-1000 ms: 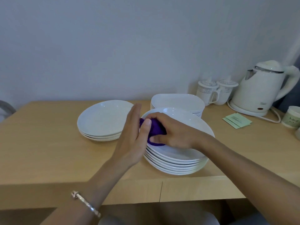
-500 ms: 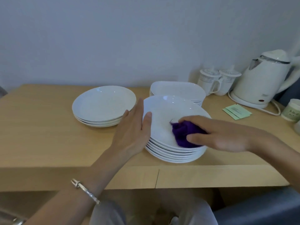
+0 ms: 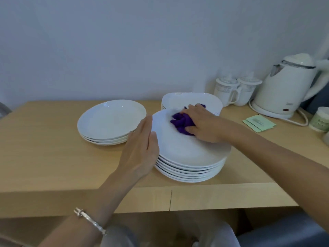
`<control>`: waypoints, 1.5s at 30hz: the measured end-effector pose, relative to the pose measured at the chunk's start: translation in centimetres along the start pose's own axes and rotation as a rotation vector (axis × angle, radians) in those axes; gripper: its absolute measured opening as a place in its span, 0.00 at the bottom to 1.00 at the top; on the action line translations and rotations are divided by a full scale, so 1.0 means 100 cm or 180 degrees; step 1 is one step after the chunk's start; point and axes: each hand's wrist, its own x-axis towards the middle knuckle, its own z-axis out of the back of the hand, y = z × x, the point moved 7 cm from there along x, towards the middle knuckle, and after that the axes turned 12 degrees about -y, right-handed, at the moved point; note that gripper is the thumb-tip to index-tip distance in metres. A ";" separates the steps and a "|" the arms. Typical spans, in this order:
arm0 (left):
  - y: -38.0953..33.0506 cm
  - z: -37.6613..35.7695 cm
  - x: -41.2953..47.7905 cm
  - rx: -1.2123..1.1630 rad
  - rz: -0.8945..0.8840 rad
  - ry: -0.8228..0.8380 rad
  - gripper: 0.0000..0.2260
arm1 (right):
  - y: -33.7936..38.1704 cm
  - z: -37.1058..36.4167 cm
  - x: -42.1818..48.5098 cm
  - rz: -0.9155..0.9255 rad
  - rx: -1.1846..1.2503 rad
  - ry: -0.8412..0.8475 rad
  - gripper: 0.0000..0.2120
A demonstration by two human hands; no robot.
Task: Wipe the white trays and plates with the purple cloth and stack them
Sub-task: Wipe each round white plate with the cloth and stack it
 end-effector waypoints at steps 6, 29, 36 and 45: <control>0.001 -0.004 0.001 0.0502 -0.0112 0.0232 0.30 | 0.027 0.029 -0.085 -0.0448 0.1241 0.1399 0.15; 0.005 -0.005 -0.001 0.0531 -0.0025 0.0167 0.36 | 0.029 0.021 -0.084 -0.0262 0.0919 0.1410 0.16; -0.007 0.001 -0.005 -0.0207 0.0027 -0.0046 0.28 | 0.069 -0.022 0.011 0.0495 0.1068 0.0230 0.19; 0.001 0.002 -0.001 0.1044 -0.0190 0.0283 0.35 | -0.003 0.010 -0.034 -0.0287 -0.0138 -0.0013 0.22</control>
